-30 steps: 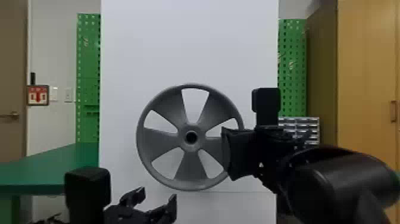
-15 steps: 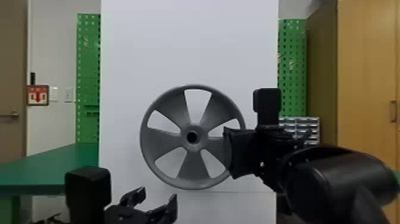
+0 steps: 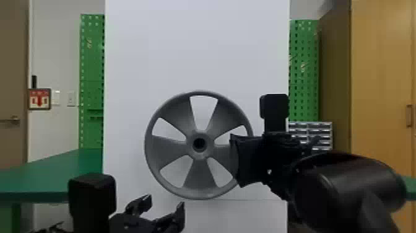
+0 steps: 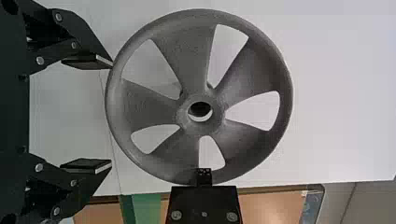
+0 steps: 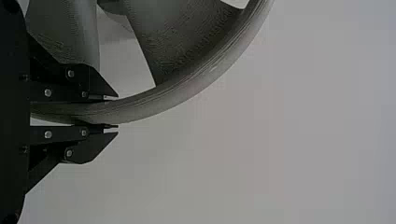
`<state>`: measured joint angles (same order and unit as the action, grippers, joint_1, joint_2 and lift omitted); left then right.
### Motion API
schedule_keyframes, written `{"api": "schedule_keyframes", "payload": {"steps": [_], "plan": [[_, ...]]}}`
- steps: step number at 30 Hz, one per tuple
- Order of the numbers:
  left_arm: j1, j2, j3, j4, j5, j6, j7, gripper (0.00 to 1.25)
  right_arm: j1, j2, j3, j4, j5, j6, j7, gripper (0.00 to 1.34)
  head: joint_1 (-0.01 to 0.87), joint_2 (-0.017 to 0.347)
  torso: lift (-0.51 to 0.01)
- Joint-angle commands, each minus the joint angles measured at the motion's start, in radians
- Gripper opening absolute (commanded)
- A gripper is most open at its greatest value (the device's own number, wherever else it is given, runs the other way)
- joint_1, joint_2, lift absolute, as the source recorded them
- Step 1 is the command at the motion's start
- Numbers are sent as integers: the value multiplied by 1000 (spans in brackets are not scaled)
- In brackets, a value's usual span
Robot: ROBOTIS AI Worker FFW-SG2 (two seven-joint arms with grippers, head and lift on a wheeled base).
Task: Hold the wheel and insert it
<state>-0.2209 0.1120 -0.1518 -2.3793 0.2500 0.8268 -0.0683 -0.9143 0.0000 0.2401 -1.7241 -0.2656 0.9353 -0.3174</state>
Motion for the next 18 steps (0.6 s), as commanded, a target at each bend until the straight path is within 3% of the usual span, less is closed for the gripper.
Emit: {"api": "schedule_keyframes", "payload": {"steps": [1, 18], "plan": [[0, 0, -2, 0, 0, 0, -1, 753, -3, 1, 1, 14, 2, -13, 0, 241, 0, 29, -488], [-3, 0, -3, 3, 0, 0, -1, 753, -23, 1, 16, 52, 0, -30, 0, 241, 0, 29, -488]]}}
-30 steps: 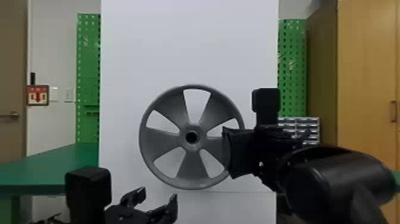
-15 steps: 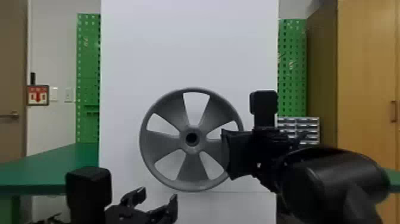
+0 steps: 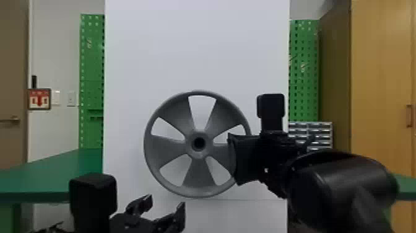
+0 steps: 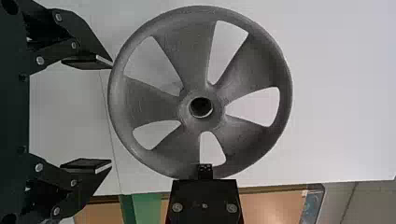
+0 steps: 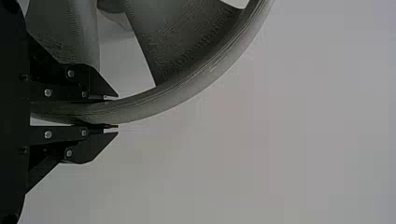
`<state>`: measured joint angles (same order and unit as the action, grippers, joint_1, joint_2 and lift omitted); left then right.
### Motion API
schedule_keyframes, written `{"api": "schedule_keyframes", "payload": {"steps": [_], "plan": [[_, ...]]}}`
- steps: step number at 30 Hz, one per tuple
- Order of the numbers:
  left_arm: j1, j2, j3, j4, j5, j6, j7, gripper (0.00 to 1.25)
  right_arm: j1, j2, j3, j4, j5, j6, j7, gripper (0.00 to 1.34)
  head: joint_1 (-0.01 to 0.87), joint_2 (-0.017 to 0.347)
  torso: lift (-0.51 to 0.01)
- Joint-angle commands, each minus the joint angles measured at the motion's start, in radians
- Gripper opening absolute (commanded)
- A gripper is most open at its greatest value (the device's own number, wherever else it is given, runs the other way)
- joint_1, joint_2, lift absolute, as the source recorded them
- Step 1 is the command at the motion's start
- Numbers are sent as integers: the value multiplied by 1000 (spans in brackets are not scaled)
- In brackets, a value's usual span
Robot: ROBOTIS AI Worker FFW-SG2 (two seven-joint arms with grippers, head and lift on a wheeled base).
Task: Hold the wheel and insert it
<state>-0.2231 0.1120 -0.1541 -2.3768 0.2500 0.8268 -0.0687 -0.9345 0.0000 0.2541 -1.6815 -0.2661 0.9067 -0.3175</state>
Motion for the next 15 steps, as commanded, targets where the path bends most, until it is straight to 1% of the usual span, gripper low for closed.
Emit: {"api": "schedule_keyframes", "payload": {"steps": [1, 15], "plan": [[-1, 0, -1, 1, 0, 0, 0, 753, -3, 1, 1, 13, 1, -3, 0, 241, 0, 29, -488], [-2, 2, -2, 2, 2, 0, 0, 753, -17, 1, 2, 40, 4, -17, 0, 241, 0, 29, -488]]}}
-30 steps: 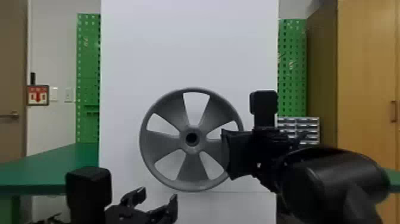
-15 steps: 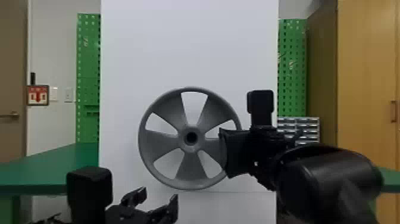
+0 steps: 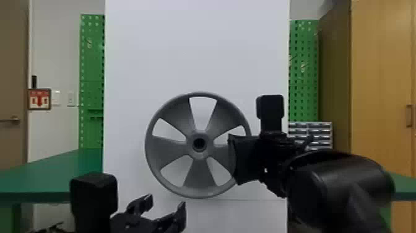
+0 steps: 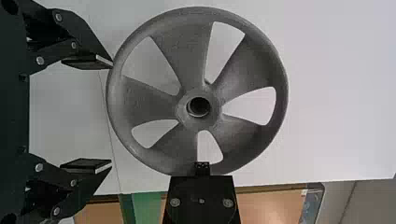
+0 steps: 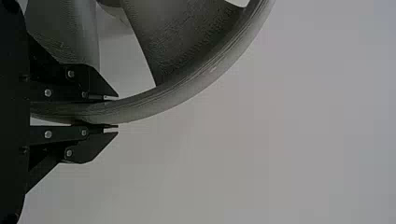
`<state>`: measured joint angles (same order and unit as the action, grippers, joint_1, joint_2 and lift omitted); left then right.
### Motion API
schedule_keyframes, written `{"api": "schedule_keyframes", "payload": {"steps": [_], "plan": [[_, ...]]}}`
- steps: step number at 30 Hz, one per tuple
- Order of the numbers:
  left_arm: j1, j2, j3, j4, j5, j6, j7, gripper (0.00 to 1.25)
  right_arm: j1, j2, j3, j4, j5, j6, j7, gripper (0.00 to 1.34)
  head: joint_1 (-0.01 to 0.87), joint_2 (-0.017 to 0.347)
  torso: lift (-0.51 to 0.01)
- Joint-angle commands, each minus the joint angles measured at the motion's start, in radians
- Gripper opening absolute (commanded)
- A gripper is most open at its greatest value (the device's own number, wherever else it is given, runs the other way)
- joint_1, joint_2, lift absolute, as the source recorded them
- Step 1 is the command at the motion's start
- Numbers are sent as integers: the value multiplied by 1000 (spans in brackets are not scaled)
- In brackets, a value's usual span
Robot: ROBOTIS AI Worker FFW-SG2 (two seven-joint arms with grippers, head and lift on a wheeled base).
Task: Hold the wheel and insert it
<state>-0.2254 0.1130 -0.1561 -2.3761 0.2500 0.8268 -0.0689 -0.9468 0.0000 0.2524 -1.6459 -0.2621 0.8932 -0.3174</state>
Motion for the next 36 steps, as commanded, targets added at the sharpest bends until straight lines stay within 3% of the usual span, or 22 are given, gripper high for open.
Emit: {"api": "schedule_keyframes", "payload": {"steps": [1, 36], "plan": [[0, 1, 0, 2, 2, 0, 0, 753, -6, 1, 5, 6, -2, -7, 0, 241, 0, 29, -488], [-3, 2, -6, 5, 5, 0, 0, 753, -52, 1, -7, 147, -9, -77, -3, 241, 0, 29, -488]]}}
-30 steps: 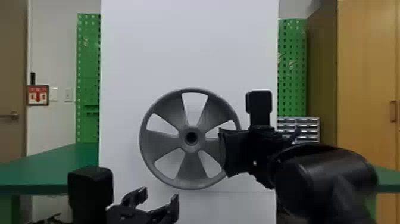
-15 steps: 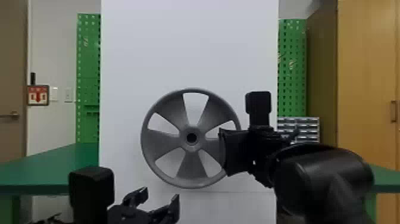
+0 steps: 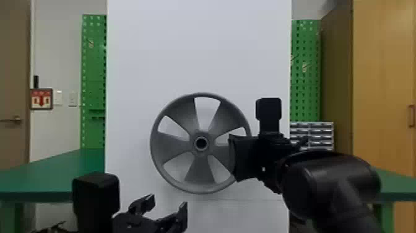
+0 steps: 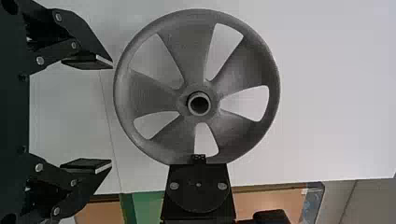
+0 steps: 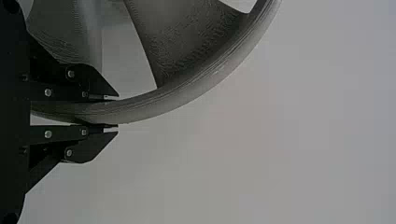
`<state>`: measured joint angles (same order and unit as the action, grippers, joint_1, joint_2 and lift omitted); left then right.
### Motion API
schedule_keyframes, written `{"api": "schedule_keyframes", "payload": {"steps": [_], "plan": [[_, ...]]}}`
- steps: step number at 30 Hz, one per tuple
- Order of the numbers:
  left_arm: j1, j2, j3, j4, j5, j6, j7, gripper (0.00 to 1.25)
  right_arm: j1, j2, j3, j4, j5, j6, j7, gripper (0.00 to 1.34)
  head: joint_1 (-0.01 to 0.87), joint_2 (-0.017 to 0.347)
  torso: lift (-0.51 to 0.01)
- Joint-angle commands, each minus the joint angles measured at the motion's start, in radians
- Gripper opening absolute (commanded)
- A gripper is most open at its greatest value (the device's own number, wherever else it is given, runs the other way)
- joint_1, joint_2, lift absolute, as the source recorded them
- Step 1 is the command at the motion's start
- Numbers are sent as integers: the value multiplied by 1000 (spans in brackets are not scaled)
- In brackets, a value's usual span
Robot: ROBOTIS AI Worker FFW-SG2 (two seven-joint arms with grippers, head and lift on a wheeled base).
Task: Hold the wheel and insert it
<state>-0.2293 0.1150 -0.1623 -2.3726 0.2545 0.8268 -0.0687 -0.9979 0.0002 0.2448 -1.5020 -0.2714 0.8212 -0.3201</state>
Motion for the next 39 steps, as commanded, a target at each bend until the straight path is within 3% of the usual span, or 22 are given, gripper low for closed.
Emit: {"api": "schedule_keyframes", "payload": {"steps": [1, 14, 19, 22, 24, 29, 39], "plan": [[1, 0, 0, 1, 0, 0, 0, 753, -2, 1, 1, 3, 0, -7, 0, 241, 0, 29, -488], [1, 0, 1, 1, 2, 0, 1, 753, 4, 1, -4, 2, -9, -14, 0, 273, 0, 29, -488], [1, 0, 1, 1, 2, 0, 0, 753, 12, 1, -5, 2, -15, -39, 0, 677, 0, 29, -488], [1, 0, 1, 1, 2, -2, 0, 753, 10, 1, -5, 3, -20, -40, 0, 753, 0, 29, -488], [1, 2, 1, 3, 2, 0, 0, 753, 12, 1, -5, 3, -22, -42, 0, 891, 0, 29, -488], [1, 2, 0, 3, 2, 0, 1, 753, 13, 1, -7, 8, -34, -54, 3, 1332, 0, 29, -488], [1, 2, 0, 3, 2, -2, 1, 753, 18, 1, -2, 11, -43, -70, 3, 1339, 0, 29, -488]]}}
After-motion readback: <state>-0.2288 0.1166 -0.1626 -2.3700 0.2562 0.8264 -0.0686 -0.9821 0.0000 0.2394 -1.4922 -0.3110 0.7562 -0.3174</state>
